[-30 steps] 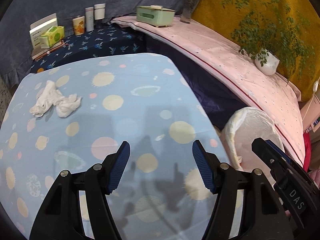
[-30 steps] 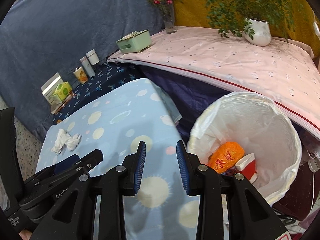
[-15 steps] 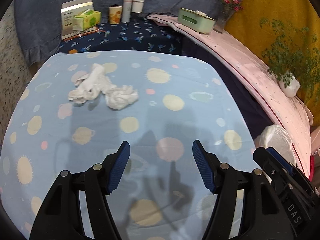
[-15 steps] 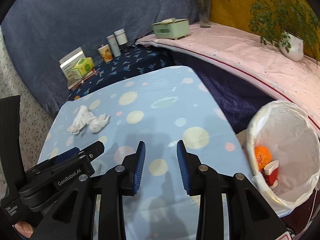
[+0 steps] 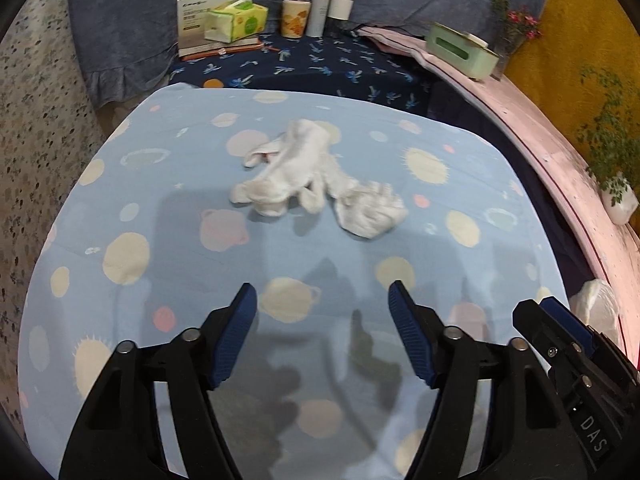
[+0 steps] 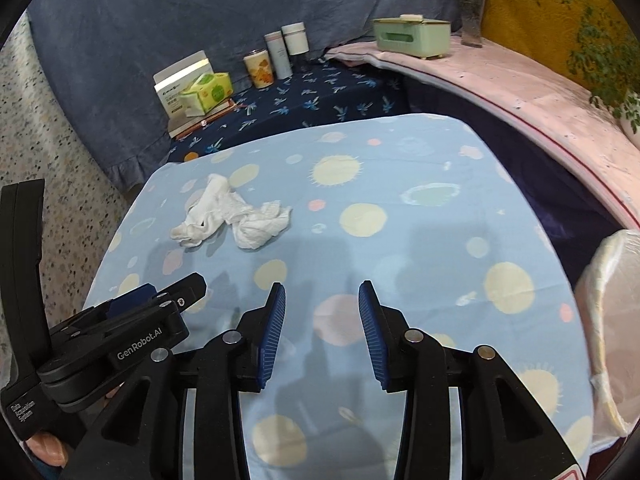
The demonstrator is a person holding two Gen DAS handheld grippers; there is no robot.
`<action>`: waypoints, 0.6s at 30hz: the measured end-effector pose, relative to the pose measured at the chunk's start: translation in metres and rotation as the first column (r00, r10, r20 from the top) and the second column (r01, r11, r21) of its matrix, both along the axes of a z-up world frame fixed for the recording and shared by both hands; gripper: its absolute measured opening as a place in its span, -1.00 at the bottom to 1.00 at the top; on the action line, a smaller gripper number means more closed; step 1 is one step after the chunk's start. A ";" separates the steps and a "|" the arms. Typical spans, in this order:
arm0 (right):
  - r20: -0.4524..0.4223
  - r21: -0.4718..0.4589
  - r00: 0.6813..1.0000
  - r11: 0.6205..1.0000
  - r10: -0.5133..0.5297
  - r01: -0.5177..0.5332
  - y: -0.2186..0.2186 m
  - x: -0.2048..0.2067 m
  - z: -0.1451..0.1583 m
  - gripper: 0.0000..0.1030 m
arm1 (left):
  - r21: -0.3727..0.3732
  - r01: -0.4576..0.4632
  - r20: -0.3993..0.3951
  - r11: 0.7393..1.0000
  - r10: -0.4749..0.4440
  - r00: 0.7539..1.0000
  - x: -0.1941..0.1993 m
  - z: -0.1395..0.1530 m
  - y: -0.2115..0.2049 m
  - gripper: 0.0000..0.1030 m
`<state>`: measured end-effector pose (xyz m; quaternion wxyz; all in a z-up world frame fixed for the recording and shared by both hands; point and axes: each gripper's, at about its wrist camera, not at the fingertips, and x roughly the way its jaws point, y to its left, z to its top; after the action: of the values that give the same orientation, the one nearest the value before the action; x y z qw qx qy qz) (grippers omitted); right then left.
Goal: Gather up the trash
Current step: 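Move both open grippers back toward the white cloth on the table, then grasp the white tissue with the right gripper while the left grasps the white cloth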
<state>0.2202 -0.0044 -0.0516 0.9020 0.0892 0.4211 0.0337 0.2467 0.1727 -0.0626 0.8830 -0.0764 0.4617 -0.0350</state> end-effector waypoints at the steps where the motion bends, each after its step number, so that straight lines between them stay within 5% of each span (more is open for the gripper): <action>1: -0.003 0.000 1.000 1.000 0.004 -0.004 0.004 0.006 -0.002 -0.21 | -0.001 -0.008 0.000 1.000 0.008 1.000 0.005 -0.001 0.006 0.35; 14: -0.060 -0.006 0.996 0.998 0.063 -0.063 0.057 0.095 -0.040 -0.09 | -0.036 -0.030 -0.027 0.999 0.029 0.999 0.089 -0.018 0.036 0.40; 18: -0.068 0.003 0.995 0.997 0.074 -0.074 0.064 0.110 -0.047 -0.09 | -0.042 -0.008 -0.051 0.999 0.006 0.999 0.106 -0.027 0.033 0.09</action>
<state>0.3298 0.0596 -0.0986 0.8853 0.0747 0.4544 0.0641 0.3525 0.2060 -0.0896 0.8694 -0.0975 0.4828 -0.0398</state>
